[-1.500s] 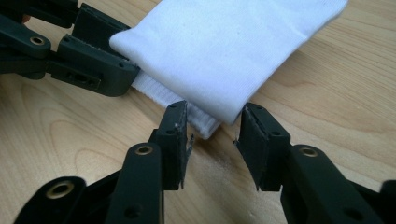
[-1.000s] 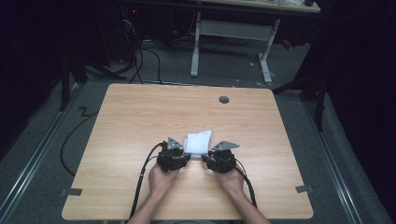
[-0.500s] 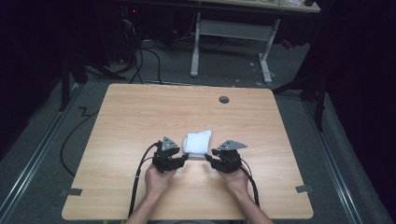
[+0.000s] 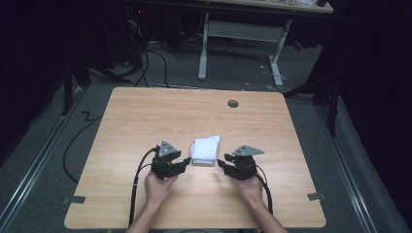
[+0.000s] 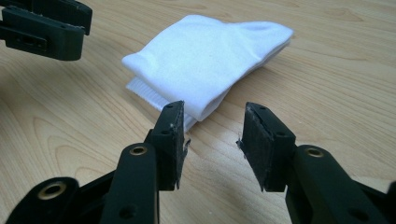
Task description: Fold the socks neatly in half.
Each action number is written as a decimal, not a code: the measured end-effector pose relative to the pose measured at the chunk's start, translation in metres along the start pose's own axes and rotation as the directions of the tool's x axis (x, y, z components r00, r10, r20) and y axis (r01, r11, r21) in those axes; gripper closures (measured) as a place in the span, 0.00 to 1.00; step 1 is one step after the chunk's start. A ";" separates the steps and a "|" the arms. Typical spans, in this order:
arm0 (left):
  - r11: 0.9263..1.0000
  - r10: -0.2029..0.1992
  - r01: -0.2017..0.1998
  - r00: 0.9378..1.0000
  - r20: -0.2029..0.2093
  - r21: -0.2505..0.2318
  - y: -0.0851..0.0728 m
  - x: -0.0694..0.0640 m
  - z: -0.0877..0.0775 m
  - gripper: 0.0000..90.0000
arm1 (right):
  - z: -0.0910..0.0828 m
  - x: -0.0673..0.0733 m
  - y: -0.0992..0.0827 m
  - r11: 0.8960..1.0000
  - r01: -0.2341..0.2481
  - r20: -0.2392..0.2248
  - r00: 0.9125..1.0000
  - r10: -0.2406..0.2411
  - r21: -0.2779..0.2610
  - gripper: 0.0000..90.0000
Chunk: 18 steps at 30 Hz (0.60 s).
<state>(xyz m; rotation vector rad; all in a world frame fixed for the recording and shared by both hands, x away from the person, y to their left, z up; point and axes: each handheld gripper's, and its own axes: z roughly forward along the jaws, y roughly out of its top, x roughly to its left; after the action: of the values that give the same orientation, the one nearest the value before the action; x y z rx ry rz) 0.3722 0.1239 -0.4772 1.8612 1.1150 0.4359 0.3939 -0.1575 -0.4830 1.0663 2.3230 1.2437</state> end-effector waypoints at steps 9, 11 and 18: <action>1.000 -0.017 0.017 1.000 -0.014 -0.016 -0.003 0.006 -0.011 0.56 | -0.010 -0.007 -0.001 1.000 -0.013 0.008 1.000 0.013 -0.014 0.65; 1.000 -0.015 0.015 1.000 -0.015 -0.018 -0.004 0.007 -0.013 0.56 | -0.012 -0.008 -0.002 1.000 -0.011 0.010 1.000 0.011 -0.018 0.65; 0.999 -0.029 0.028 0.999 -0.024 -0.029 -0.007 0.012 -0.019 0.56 | -0.019 -0.014 -0.004 0.999 -0.028 0.020 0.999 0.029 -0.023 0.65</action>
<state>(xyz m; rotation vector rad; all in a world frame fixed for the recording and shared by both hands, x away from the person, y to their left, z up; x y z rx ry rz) 0.3619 0.1450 -0.4741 1.8176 1.1440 0.4569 0.3909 -0.1800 -0.4764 1.1031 2.2805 1.2611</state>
